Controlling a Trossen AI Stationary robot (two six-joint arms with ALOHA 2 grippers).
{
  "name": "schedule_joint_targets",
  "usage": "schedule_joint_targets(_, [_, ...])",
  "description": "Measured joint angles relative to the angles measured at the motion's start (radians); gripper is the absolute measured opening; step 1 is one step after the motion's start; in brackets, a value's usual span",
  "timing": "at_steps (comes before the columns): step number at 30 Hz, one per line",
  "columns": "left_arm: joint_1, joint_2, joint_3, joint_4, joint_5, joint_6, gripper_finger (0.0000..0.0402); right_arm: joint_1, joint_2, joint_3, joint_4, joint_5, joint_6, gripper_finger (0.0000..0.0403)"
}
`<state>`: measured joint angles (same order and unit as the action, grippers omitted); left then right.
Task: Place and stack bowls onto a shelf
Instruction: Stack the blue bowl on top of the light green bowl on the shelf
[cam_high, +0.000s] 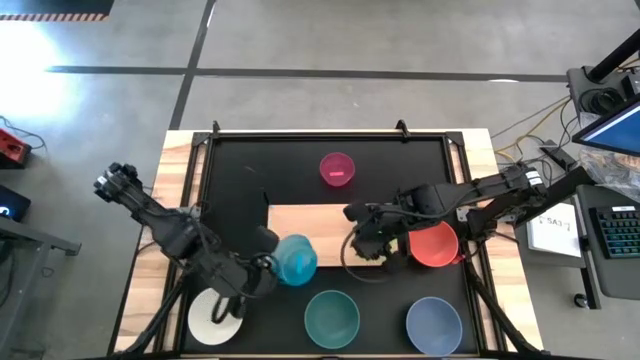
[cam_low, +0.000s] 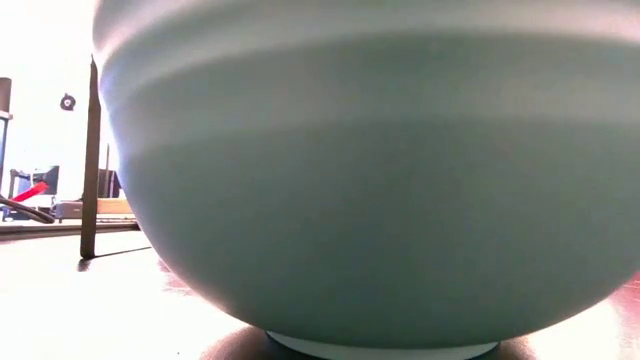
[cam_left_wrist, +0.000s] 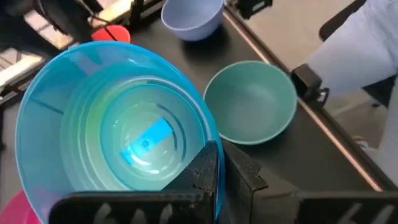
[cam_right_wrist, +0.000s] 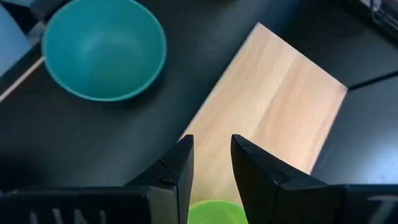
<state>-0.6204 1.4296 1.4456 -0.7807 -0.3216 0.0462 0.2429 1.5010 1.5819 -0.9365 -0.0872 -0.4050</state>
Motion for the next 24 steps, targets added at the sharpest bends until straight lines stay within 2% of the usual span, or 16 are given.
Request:
schedule_joint_targets(3, [0.020, 0.037, 0.000, 0.001, 0.009, 0.006, 0.0000, 0.024, -0.005, 0.023, 0.005, 0.000, 0.001, 0.0096])
schedule_joint_targets(10, [0.087, 0.109, -0.001, 0.057, 0.227, 0.087, 0.0000, 0.073, -0.007, 0.090, 0.051, 0.000, 0.000, 0.0095])
schedule_joint_targets(13, [0.108, 0.128, 0.005, 0.065, 0.235, 0.139, 0.0000, 0.087, -0.007, 0.106, 0.058, -0.005, 0.000, 0.0095])
schedule_joint_targets(16, [0.131, 0.137, 0.011, 0.086, 0.254, 0.230, 0.0000, 0.091, -0.007, 0.111, 0.057, -0.094, -0.005, 0.0095])
schedule_joint_targets(19, [0.164, 0.137, 0.011, 0.149, 0.342, 0.332, 0.0000, 0.092, -0.007, 0.112, 0.060, -0.190, -0.030, 0.0095])
schedule_joint_targets(24, [0.231, 0.135, 0.011, 0.184, 0.456, 0.388, 0.0000, 0.092, -0.007, 0.111, 0.089, -0.201, -0.047, 0.0095])
